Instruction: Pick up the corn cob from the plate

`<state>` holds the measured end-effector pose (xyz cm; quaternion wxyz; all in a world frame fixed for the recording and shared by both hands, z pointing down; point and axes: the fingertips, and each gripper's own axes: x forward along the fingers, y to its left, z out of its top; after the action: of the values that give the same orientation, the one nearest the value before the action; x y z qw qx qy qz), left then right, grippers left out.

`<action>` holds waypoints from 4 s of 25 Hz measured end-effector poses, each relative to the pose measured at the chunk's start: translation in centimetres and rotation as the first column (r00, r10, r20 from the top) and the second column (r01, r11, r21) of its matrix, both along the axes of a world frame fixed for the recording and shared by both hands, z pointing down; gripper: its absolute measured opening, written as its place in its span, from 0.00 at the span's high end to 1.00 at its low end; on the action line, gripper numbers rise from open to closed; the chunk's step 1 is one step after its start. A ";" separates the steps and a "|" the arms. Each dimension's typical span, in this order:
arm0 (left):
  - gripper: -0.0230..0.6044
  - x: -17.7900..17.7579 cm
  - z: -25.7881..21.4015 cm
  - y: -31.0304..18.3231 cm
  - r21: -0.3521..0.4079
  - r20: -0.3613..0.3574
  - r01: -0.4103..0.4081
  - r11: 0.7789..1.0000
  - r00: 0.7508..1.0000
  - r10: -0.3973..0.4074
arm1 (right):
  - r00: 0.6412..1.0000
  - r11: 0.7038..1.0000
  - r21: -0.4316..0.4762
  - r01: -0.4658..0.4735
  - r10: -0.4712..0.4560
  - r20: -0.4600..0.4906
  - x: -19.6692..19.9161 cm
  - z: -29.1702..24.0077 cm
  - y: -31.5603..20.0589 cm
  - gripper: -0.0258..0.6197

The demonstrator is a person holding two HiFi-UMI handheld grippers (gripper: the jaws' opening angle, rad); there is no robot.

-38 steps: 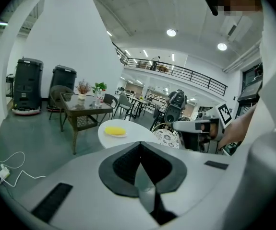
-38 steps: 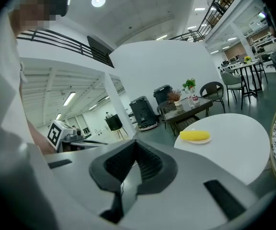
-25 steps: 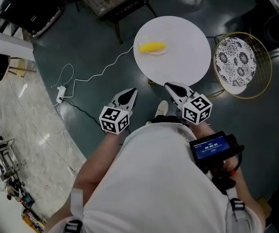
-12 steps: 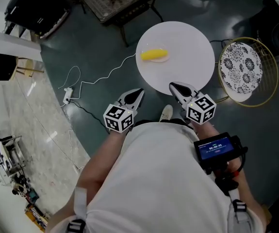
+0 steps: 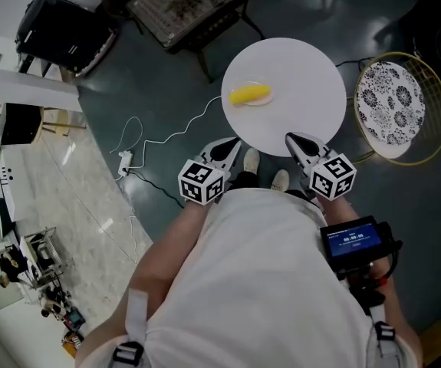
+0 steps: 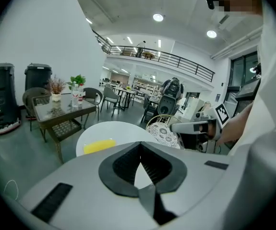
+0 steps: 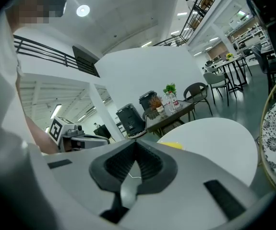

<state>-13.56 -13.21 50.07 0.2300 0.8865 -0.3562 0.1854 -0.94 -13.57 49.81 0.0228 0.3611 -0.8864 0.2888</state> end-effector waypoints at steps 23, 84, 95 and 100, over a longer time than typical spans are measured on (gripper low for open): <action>0.95 3.5 5.0 -10.5 -0.077 0.149 -0.387 0.919 0.907 0.394 | 0.944 0.942 -0.061 -0.329 0.328 -0.037 3.6 2.4 -4.9 0.95; 0.56 0.6 21.5 -18.2 -0.529 0.541 -0.496 0.689 0.428 0.724 | 0.671 0.649 -0.178 -0.740 0.732 -0.122 4.8 5.1 0.3 0.95; 0.56 1.0 20.4 -16.5 -0.588 0.345 -0.441 0.678 0.622 0.703 | 0.681 0.662 -0.167 -0.731 0.723 -0.115 4.6 5.2 0.1 0.95; 0.56 1.7 19.2 -16.3 -0.582 0.287 -0.436 0.687 0.680 0.675 | 0.682 0.664 -0.164 -0.730 0.724 -0.108 4.6 5.3 0.2 0.95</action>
<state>-11.90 -29.52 69.26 0.2705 0.7943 -0.0491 0.5417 3.69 -13.39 55.08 -0.0444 0.6851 -0.6359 0.3524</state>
